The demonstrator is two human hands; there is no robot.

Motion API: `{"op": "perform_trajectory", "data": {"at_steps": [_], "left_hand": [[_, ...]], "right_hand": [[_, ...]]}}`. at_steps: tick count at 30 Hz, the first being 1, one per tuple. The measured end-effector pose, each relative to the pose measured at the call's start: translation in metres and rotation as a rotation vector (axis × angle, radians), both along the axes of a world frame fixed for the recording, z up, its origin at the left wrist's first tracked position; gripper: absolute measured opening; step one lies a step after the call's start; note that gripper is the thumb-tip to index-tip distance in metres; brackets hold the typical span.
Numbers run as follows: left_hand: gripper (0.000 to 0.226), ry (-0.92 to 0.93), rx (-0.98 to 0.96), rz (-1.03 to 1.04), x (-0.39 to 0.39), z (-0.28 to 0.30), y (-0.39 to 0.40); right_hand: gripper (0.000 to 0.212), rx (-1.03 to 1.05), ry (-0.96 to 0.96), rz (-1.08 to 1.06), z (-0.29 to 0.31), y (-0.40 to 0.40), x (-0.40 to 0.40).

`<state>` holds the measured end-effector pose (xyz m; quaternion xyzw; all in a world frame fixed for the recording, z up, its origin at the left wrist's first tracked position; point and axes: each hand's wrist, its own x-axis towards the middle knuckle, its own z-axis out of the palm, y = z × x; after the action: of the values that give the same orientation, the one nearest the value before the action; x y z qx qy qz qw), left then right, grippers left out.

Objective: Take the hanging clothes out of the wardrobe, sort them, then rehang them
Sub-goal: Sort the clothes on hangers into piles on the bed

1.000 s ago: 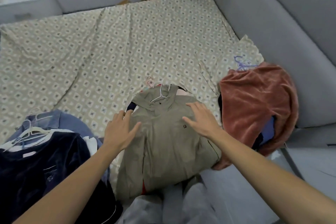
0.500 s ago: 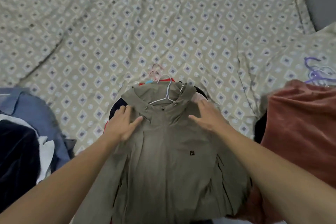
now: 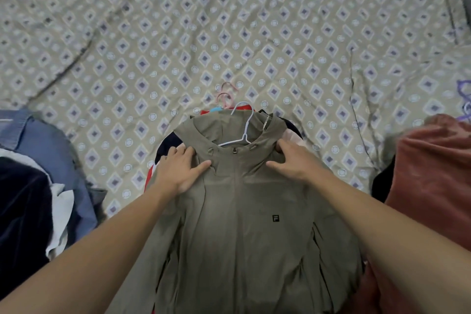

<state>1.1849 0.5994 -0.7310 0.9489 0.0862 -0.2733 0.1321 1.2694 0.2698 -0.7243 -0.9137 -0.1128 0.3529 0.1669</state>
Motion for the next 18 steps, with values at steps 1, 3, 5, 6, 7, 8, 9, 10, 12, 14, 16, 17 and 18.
{"op": "perform_trajectory", "data": {"at_steps": [1, 3, 5, 6, 7, 8, 9, 10, 12, 14, 16, 17, 18], "left_hand": [[0.072, 0.008, -0.026, 0.017, -0.001, 0.003, 0.002], [0.072, 0.013, -0.103, 0.040, -0.003, 0.014, 0.005], [0.073, -0.023, -0.183, 0.065, -0.006, 0.031, 0.007], [0.073, -0.029, -0.225, 0.094, -0.009, 0.042, 0.009], [0.073, -0.036, -0.269, 0.127, -0.011, 0.056, 0.010], [0.071, -0.040, -0.312, 0.158, -0.015, 0.070, 0.012], [0.066, -0.050, -0.353, 0.174, -0.019, 0.087, 0.013], [0.058, -0.062, -0.379, 0.182, -0.023, 0.106, 0.016], [0.058, -0.095, -0.405, 0.184, -0.031, 0.144, 0.023], [0.066, -0.116, -0.435, 0.193, -0.042, 0.183, 0.034], [0.069, -0.158, -0.482, 0.211, -0.055, 0.220, 0.046], [0.068, -0.184, -0.506, 0.222, -0.062, 0.239, 0.051], [0.067, -0.206, -0.529, 0.231, -0.070, 0.258, 0.056]], "right_hand": [[0.060, 0.034, 0.002, -0.025, 0.006, -0.002, -0.003], [0.058, 0.104, -0.006, -0.053, 0.022, -0.003, -0.007], [0.042, 0.159, -0.031, -0.035, 0.046, -0.004, -0.009], [0.032, 0.182, -0.047, -0.021, 0.060, -0.004, -0.010], [0.022, 0.172, -0.056, -0.006, 0.074, -0.004, -0.010], [0.017, 0.160, -0.056, 0.010, 0.091, -0.002, -0.011], [0.025, 0.145, -0.050, 0.016, 0.109, 0.000, -0.012], [0.034, 0.131, -0.048, 0.014, 0.128, 0.003, -0.013], [0.041, 0.119, -0.049, 0.010, 0.166, 0.008, -0.016], [0.046, 0.141, -0.058, -0.001, 0.207, 0.013, -0.024], [0.050, 0.159, -0.091, -0.032, 0.248, 0.021, -0.036], [0.049, 0.163, -0.116, -0.035, 0.268, 0.025, -0.045], [0.049, 0.168, -0.140, -0.035, 0.287, 0.030, -0.053]]}}
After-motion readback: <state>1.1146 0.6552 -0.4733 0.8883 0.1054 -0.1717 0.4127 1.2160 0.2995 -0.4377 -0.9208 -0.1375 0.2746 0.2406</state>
